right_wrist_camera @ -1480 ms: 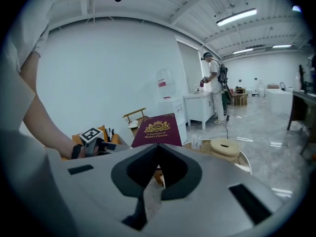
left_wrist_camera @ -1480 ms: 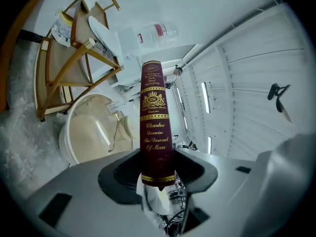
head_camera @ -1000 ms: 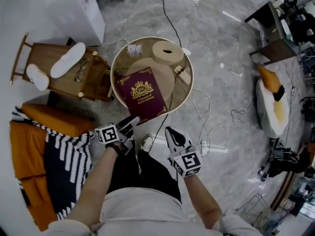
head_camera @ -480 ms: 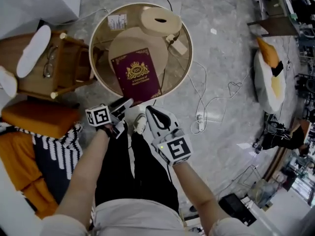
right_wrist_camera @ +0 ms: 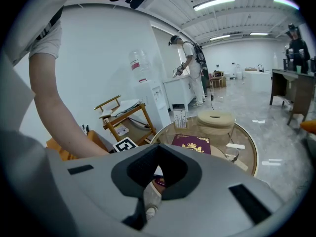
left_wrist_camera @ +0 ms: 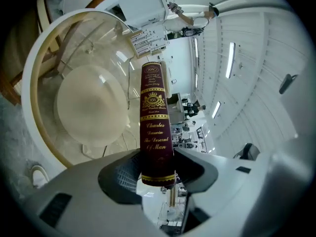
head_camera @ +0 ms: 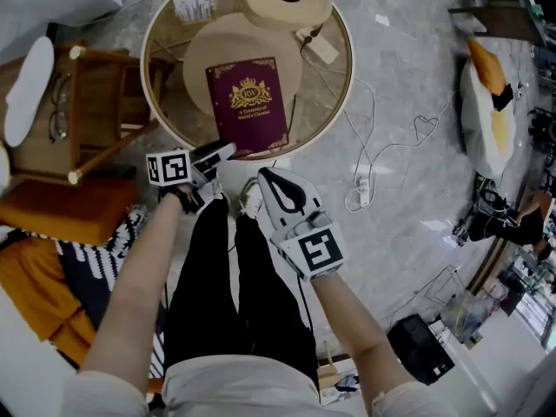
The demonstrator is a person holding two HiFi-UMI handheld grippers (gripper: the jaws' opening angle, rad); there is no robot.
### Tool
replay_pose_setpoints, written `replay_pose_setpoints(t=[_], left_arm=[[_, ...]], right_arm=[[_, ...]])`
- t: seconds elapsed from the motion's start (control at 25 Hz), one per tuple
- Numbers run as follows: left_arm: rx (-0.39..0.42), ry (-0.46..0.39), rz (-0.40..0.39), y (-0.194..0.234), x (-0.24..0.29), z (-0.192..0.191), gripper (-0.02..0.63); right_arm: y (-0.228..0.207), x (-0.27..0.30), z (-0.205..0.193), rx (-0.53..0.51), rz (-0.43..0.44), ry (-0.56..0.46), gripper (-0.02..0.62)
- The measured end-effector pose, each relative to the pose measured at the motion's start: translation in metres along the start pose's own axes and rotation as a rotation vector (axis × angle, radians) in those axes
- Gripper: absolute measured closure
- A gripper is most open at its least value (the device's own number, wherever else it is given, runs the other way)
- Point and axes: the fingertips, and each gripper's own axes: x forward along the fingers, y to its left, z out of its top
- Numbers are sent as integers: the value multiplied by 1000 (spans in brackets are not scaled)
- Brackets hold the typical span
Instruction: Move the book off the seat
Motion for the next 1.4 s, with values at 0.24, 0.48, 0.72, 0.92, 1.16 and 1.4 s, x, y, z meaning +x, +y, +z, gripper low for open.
replay_pose_setpoints(t=[0.24, 0.48, 0.72, 0.92, 1.16, 1.4], left_arm=[[15, 48, 14, 7, 11, -1, 393], [22, 75, 13, 7, 15, 6, 391], [39, 158, 15, 15, 30, 11, 391], [76, 149, 55, 21, 22, 20, 391], [124, 98, 115, 24, 21, 29, 337], [276, 36, 189, 20, 7, 37, 255]], right_arm=[[-8, 4, -7, 14, -25, 15, 574], [-5, 6, -3, 23, -29, 14, 574], [-21, 6, -20, 39, -43, 47, 574], [-23, 5, -23, 46, -55, 60, 574], [-26, 6, -8, 42, -49, 41, 574], [-24, -6, 0, 9, -36, 29, 574]])
